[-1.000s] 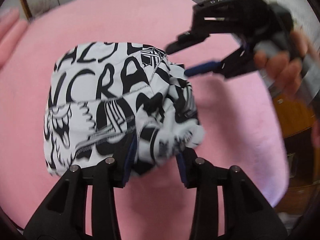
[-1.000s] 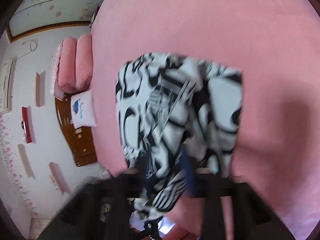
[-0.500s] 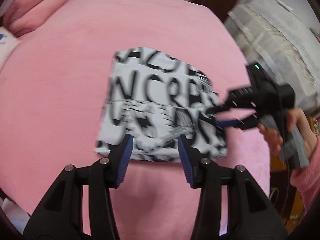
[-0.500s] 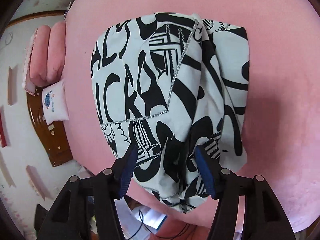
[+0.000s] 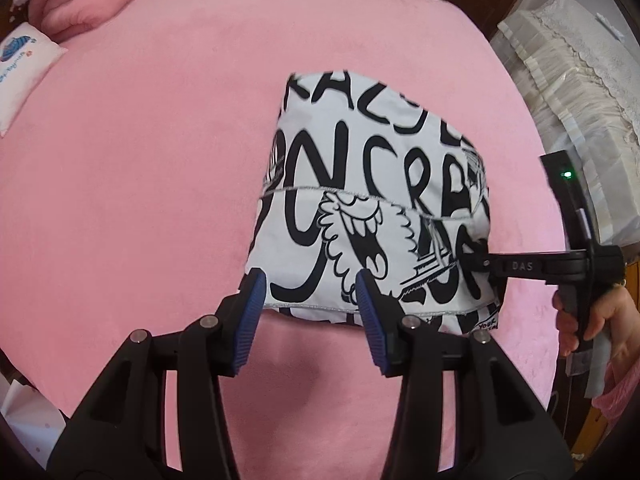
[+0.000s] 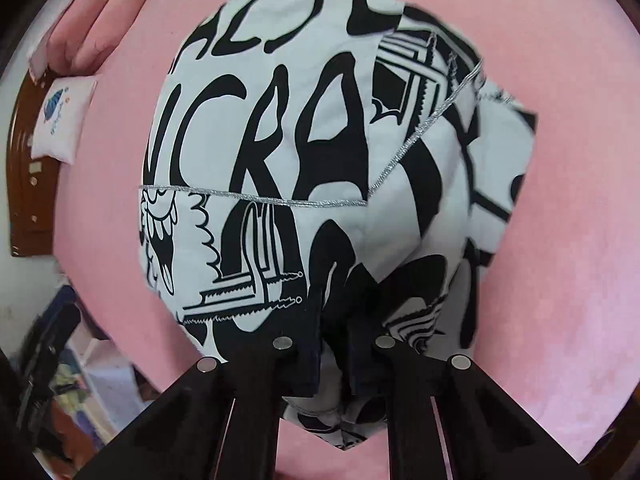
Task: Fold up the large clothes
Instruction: 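Release the bundle with both tools and press it flat, then press the bundle's edge with both open tools to square it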
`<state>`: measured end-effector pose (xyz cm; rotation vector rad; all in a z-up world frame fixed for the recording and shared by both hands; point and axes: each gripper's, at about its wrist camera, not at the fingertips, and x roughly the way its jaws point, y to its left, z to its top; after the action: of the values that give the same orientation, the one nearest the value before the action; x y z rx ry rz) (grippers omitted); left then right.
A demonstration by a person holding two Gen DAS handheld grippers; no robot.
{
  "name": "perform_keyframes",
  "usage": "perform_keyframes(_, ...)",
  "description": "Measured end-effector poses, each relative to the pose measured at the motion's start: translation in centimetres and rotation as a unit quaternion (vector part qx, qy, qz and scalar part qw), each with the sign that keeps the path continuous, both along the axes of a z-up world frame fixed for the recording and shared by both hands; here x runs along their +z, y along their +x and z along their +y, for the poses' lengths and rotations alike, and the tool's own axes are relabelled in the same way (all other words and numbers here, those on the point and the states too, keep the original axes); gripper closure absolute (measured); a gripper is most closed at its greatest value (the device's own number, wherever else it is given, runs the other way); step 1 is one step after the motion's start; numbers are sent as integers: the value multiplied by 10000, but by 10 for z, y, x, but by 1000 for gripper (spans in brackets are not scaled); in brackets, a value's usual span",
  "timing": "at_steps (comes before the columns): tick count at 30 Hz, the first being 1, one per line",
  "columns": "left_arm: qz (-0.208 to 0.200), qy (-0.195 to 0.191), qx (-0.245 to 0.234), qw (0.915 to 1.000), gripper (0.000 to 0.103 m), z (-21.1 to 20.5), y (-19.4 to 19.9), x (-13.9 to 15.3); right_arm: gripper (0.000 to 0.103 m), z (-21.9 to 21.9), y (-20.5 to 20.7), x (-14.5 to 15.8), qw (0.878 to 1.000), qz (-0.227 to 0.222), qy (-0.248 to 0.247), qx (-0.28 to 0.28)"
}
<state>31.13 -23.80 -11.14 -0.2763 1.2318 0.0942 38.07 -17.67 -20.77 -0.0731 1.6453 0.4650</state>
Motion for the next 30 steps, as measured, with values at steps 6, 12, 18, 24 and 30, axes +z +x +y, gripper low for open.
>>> perform_keyframes(6,215,25,-290,9993,60,-6,17,-9,101,-30,-7,27,9982,-487,-305,-167)
perform_keyframes(12,152,160,-466,9987,60,-11,24,-6,103,-83,-21,20,9967,-320,-590,-447)
perform_keyframes(18,271,246,-497,9981,60,-16,21,-11,103,-118,-29,35,9861,312,1066,-1234)
perform_keyframes(24,401,271,-622,9969,60,-25,15,-15,88,-97,-22,42,9756,623,1789,-1110)
perform_keyframes(30,474,338,-680,9960,60,-25,13,-17,71,-60,-10,21,9782,763,1601,-1083)
